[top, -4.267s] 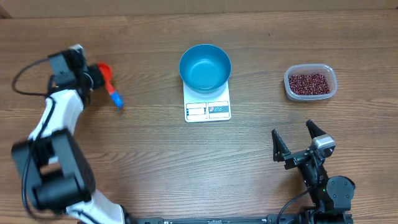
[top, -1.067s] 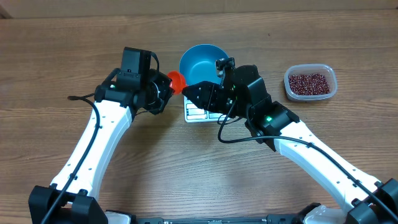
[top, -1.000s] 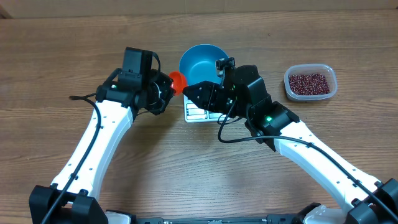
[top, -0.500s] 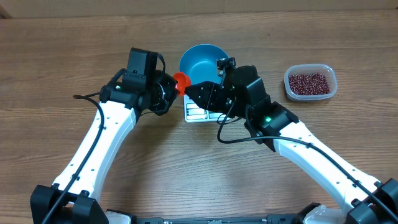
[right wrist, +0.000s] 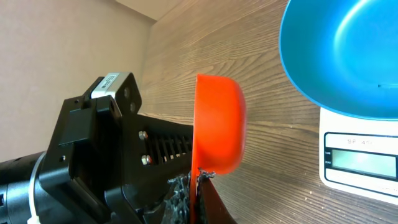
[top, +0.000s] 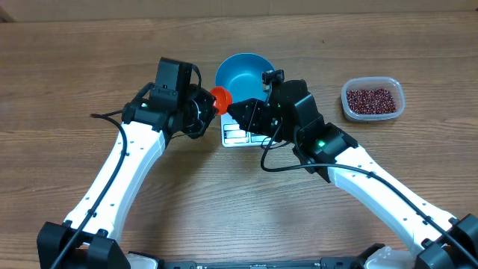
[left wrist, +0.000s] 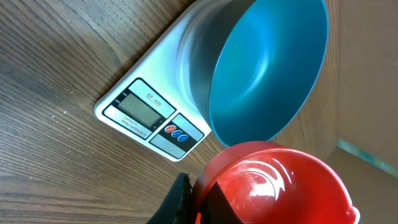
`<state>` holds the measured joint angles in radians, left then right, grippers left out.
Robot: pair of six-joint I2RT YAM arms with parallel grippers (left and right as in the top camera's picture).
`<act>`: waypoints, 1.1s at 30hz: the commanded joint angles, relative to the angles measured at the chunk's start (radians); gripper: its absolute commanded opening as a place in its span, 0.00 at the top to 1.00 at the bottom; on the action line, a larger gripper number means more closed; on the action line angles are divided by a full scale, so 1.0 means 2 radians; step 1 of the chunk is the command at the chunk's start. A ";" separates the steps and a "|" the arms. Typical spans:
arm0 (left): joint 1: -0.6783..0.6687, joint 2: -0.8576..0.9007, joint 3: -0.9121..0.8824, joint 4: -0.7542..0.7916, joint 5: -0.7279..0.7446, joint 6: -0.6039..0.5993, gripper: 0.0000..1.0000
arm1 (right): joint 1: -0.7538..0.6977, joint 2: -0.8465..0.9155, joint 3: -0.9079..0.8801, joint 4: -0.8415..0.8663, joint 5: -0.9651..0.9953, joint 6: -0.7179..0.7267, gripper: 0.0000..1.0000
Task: Scoop item into bowl and weigh 150g on scale
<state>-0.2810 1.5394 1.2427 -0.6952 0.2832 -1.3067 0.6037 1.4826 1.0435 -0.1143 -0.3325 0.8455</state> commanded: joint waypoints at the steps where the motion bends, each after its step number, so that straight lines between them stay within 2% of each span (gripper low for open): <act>1: -0.007 0.002 0.002 -0.002 0.010 0.012 0.86 | 0.006 0.000 0.008 0.001 0.000 -0.002 0.96; 7: 0.004 0.002 0.002 -0.004 -0.016 0.038 0.71 | -0.002 0.000 0.008 -0.011 -0.001 -0.006 0.96; 13: 0.022 0.002 0.002 -0.003 -0.043 0.085 0.62 | -0.034 -0.001 0.008 -0.049 -0.027 -0.033 0.96; 14: 0.026 0.002 0.002 -0.001 -0.044 0.103 0.62 | -0.039 -0.001 0.008 -0.053 -0.035 -0.046 0.96; 16: 0.036 0.002 0.002 0.014 -0.045 0.183 0.59 | -0.056 -0.006 0.008 -0.065 -0.060 -0.086 0.96; 18: 0.042 0.002 0.002 0.033 -0.044 0.272 0.50 | -0.078 -0.019 0.010 -0.091 -0.065 -0.111 0.96; 22: 0.042 0.002 0.012 0.052 -0.037 0.405 0.36 | -0.131 -0.057 0.010 -0.135 -0.069 -0.149 0.96; 26: 0.042 0.002 0.040 0.050 -0.007 0.490 0.23 | -0.203 -0.102 0.034 -0.211 -0.070 -0.194 0.96; 29: 0.041 0.002 0.087 0.014 0.007 0.541 0.13 | -0.257 -0.123 0.075 -0.281 -0.068 -0.233 0.96; 33: 0.026 0.002 0.129 -0.036 0.006 0.587 0.15 | -0.301 -0.127 0.107 -0.329 -0.064 -0.257 0.96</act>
<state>-0.2001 1.5398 1.4265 -0.7227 0.2737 -0.2798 0.0380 1.2453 1.2106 -0.7547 -0.4641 0.3969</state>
